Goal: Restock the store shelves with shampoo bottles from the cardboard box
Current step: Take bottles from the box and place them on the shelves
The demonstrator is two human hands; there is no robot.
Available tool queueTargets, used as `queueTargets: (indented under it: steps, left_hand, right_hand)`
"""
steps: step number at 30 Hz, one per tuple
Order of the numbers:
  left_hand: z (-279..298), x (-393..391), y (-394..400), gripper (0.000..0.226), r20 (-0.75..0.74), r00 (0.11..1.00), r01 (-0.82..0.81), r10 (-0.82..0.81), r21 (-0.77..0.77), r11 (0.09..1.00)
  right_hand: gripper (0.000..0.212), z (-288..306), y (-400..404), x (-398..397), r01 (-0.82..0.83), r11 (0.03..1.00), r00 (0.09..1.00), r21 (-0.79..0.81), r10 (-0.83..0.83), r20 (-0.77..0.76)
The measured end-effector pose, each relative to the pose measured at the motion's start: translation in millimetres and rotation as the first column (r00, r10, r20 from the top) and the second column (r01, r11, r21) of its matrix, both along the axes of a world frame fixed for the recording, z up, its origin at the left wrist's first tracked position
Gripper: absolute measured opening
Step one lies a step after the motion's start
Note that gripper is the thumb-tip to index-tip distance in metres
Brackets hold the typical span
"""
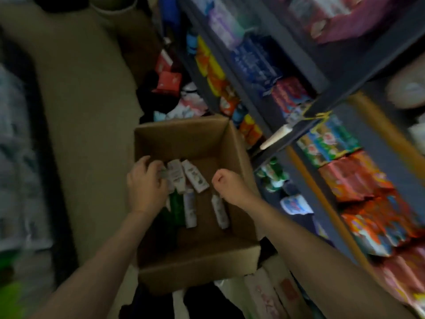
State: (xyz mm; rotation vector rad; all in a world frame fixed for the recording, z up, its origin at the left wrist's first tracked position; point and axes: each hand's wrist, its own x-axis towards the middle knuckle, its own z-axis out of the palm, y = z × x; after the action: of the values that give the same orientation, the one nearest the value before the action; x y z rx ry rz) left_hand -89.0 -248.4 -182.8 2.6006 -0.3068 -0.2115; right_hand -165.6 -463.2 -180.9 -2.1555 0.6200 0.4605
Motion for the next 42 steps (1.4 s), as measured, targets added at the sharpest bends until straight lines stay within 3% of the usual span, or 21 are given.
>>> queueTargets:
  steps: [2, 7, 13, 15, 18, 21, 24, 27, 31, 35, 39, 42]
  left_hand:
    - [-13, 3, 16, 0.052, -0.015, 1.000, 0.005, -0.005, 0.040, 0.999]
    - [-29, 32, 17, 0.071, -0.090, 0.994, 0.063, -0.069, -0.076, 0.995]
    - [-56, 115, -5, 0.082, 0.016, 0.974, 0.223, -0.227, 0.116, 0.968]
    - [-67, 131, -1, 0.082, 0.024, 0.965, 0.255, -0.260, 0.139, 0.957]
    - [-80, 136, 7, 0.078, 0.087, 0.964, 0.248, -0.251, 0.041, 0.968]
    - [-84, 135, 2, 0.079, 0.134, 0.964, 0.232, -0.231, 0.008, 0.973]
    - [-87, 136, 0, 0.082, 0.169, 0.957, 0.234, -0.235, 0.022, 0.972]
    - [-88, 138, 6, 0.082, 0.177, 0.954, 0.241, -0.240, 0.015, 0.970]
    - [-86, 137, 5, 0.080, 0.173, 0.954, 0.247, -0.244, 0.006, 0.969]
    - [-86, 136, 5, 0.080, 0.165, 0.952, 0.256, -0.259, 0.041, 0.966]
    - [-77, 129, 4, 0.079, 0.183, 0.940, 0.255, -0.288, 0.182, 0.950]
    - [-67, 108, -3, 0.076, 0.134, 0.928, 0.304, -0.348, 0.266, 0.915]
  right_hand:
    - [0.013, -29, 10, 19, 0.005, 1.000, 0.997, 0.009, -0.004, -0.082]
    - [0.013, -73, 18, 51, 0.033, 0.999, 0.974, -0.006, -0.034, -0.224]
    - [0.024, -123, 3, 81, 0.084, 0.996, 0.945, -0.005, -0.081, -0.318]
    - [0.029, -149, 6, 96, 0.161, 0.986, 0.925, 0.053, -0.131, -0.355]
    - [0.035, -189, 26, 121, 0.311, 0.939, 0.878, 0.149, -0.223, -0.424]
    - [0.036, -227, 54, 133, 0.333, 0.920, 0.849, 0.205, -0.199, -0.489]
    - [0.040, -256, 69, 138, 0.546, 0.791, 0.763, 0.276, -0.334, -0.554]
    - [0.048, -263, 81, 141, 0.617, 0.705, 0.740, 0.351, -0.368, -0.563]
    - [0.073, -267, 97, 147, 0.565, 0.709, 0.790, 0.422, -0.318, -0.524]
    - [0.040, -232, 90, 158, 0.581, 0.723, 0.772, 0.374, -0.346, -0.533]
    - [0.049, -177, 68, 153, 0.482, 0.809, 0.822, 0.337, -0.285, -0.493]
    - [0.032, -116, 49, 140, 0.404, 0.791, 0.880, 0.460, -0.197, -0.433]
